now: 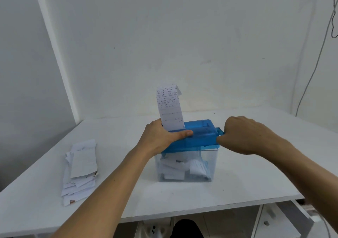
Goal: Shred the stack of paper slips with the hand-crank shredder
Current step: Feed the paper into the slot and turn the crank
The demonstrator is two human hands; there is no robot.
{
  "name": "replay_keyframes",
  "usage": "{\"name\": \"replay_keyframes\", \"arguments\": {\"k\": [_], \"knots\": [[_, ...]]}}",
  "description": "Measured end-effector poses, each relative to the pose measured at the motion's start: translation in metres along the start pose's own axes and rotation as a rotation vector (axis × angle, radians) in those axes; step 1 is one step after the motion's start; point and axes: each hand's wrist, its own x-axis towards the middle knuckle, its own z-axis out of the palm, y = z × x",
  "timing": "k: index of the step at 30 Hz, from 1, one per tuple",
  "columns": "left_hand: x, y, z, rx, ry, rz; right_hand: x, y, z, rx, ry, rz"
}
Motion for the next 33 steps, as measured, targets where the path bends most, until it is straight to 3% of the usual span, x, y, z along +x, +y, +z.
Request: {"name": "replay_keyframes", "arguments": {"k": [10, 13, 16, 19, 23, 29, 33], "knots": [[0.006, 0.0, -0.001, 0.067, -0.035, 0.015, 0.025, 0.021, 0.004, 0.224, 0.102, -0.128], [0.007, 0.0, 0.0, 0.08, -0.033, 0.02, 0.036, 0.021, 0.006, 0.318, 0.268, -0.155], [0.006, -0.002, 0.001, 0.054, -0.031, 0.024, 0.047, 0.016, 0.013, 0.253, 0.5, -0.189], [0.007, -0.001, 0.003, 0.075, -0.035, 0.03, 0.068, 0.015, 0.02, 0.283, 0.563, -0.177], [0.006, -0.003, 0.003, 0.075, -0.034, 0.03, 0.106, 0.012, 0.033, 0.499, 0.398, -0.065], [0.005, -0.004, 0.0, 0.049, -0.065, 0.052, 0.115, 0.025, 0.09, 0.949, -0.033, 0.2], [0.006, -0.011, -0.002, 0.064, -0.078, 0.075, 0.094, 0.03, 0.123, 1.012, -0.087, 0.312]]}}
